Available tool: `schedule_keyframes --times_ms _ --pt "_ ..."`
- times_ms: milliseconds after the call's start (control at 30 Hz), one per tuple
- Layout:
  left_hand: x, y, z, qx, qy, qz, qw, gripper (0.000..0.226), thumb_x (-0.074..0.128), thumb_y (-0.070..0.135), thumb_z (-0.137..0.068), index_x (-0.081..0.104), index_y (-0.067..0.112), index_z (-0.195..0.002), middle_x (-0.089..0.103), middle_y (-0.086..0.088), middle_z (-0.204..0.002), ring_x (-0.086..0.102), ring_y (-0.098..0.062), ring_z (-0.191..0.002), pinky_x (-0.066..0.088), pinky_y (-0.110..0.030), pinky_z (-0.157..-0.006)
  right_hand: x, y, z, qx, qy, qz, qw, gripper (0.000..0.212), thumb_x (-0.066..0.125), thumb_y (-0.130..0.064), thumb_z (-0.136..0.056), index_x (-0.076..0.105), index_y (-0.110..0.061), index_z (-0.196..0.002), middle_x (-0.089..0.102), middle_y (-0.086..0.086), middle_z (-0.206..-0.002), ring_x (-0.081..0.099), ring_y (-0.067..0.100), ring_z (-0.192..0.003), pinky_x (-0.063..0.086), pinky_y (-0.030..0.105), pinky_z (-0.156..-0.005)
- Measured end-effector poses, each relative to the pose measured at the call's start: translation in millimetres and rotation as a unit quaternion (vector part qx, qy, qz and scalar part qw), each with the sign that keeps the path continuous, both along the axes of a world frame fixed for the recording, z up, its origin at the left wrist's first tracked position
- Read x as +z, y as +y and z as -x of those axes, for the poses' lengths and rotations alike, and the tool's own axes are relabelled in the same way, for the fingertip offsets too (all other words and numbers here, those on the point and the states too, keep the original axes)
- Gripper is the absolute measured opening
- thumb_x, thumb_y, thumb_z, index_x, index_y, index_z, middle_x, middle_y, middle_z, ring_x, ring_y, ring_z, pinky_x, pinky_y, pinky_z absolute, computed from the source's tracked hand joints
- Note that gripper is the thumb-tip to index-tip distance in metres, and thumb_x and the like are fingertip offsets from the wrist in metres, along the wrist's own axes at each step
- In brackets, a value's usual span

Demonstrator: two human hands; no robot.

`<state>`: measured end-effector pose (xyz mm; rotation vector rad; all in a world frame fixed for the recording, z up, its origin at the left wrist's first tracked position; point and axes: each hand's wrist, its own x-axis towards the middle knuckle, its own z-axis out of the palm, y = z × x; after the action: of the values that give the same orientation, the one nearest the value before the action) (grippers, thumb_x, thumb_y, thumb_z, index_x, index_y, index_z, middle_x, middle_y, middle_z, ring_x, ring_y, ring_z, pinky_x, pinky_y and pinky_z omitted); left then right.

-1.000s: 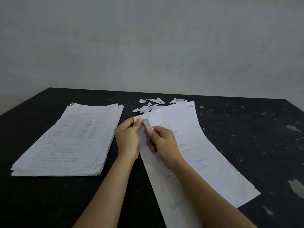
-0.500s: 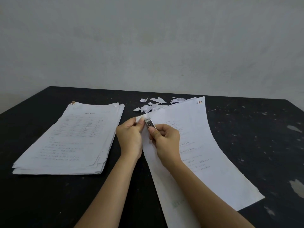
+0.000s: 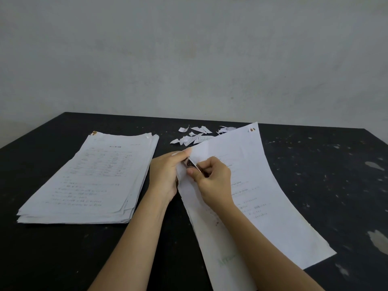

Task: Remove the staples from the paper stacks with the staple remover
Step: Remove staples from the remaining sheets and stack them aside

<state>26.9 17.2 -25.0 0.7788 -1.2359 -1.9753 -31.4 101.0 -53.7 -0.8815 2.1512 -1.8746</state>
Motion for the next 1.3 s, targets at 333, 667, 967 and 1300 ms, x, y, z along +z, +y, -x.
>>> schedule_keyframes --times_ms 333,667,967,1300 --pt "-5.7 -2.1 2.1 0.098 0.006 0.013 0.995 0.024 0.077 0.005 -0.069 0.067 0.008 -0.047 0.061 -0.004 -0.049 0.056 -0.019 -0.050 0.049 -0.025 -0.053 -3.9 -4.9 -10.0 -0.080 0.325 -0.032 0.942 0.019 0.072 -0.005 -0.071 0.057 0.007 -0.075 0.061 0.014 -0.052 0.056 0.032 -0.042 0.039 0.029 -0.045" --pt "-5.8 -2.1 2.1 0.115 0.005 -0.013 0.993 0.032 0.078 0.002 -0.069 0.065 0.012 -0.041 0.060 -0.001 -0.046 0.057 -0.022 -0.052 0.052 -0.028 -0.057 -2.8 -5.1 -7.7 -0.134 0.527 -0.043 0.838 0.020 0.069 0.002 -0.060 0.052 -0.003 -0.051 0.040 0.003 -0.038 0.033 0.018 -0.029 0.017 0.017 -0.039" --pt "-11.1 -2.7 4.1 0.162 -0.039 -0.003 0.986 0.044 0.080 0.006 -0.067 0.051 0.012 -0.035 0.048 0.003 -0.038 0.048 -0.018 -0.046 0.047 -0.024 -0.052 -1.2 -8.9 -13.2 -0.154 0.567 -0.010 0.809 0.058 0.030 -0.020 -0.101 0.044 -0.009 -0.046 0.036 0.002 -0.039 0.030 0.017 -0.032 0.018 0.021 -0.038" --pt "-6.8 -2.7 2.1 0.082 -0.013 -0.068 0.994 0.023 0.078 0.014 -0.074 0.063 0.000 -0.083 0.055 -0.016 -0.084 0.054 -0.027 -0.075 0.050 -0.038 -0.073 -1.8 -7.5 4.5 -0.001 0.140 -0.065 0.988 0.014 0.065 -0.021 -0.080 0.053 -0.022 -0.088 0.042 -0.009 -0.046 0.038 0.008 -0.041 0.028 0.018 -0.044"
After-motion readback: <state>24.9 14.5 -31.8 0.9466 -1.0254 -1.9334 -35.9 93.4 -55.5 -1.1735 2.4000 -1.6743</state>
